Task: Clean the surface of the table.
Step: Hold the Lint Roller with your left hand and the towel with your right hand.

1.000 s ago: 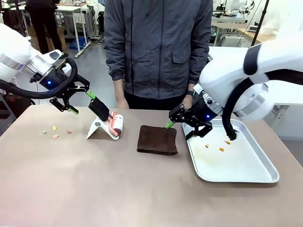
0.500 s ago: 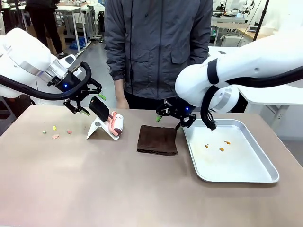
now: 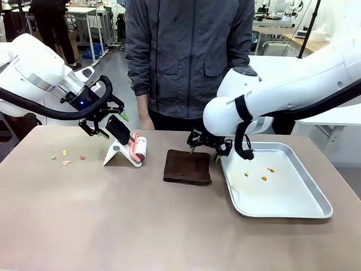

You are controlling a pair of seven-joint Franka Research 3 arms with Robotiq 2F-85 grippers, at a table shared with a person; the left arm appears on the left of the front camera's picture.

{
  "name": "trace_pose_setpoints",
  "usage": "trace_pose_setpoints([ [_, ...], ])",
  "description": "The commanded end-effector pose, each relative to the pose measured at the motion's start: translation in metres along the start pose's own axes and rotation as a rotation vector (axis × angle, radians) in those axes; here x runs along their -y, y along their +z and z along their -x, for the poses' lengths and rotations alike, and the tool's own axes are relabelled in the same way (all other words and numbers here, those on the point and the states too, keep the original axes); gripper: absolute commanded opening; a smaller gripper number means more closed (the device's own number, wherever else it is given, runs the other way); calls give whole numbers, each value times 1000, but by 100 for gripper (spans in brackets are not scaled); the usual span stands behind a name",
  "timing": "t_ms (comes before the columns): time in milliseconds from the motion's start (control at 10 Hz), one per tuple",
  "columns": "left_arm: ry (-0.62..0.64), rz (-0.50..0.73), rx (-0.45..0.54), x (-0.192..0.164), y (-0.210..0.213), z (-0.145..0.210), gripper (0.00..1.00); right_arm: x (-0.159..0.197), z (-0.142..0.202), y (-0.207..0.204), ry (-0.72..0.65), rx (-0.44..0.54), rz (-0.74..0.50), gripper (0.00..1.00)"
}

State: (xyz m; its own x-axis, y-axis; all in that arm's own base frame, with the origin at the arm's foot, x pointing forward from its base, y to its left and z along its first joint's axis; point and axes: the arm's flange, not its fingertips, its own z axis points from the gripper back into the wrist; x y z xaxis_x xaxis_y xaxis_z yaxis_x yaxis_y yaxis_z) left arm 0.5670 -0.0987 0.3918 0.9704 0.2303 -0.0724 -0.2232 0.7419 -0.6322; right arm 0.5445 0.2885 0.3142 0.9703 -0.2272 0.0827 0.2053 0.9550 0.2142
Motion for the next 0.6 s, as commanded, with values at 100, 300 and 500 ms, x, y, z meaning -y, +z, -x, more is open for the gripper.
trace_pose_setpoints([
  [100, 13, -25, 4, 11, -1, 4, 100, -21, -2, -4, 4, -56, 32, 100],
  [300, 16, -26, 5, 14, -4, 6, 100, -21, -1, -9, 16, -79, 87, 100],
  [500, 16, -24, 8, 18, -5, 8, 100, -23, 2, -15, 34, -93, 106, 100],
])
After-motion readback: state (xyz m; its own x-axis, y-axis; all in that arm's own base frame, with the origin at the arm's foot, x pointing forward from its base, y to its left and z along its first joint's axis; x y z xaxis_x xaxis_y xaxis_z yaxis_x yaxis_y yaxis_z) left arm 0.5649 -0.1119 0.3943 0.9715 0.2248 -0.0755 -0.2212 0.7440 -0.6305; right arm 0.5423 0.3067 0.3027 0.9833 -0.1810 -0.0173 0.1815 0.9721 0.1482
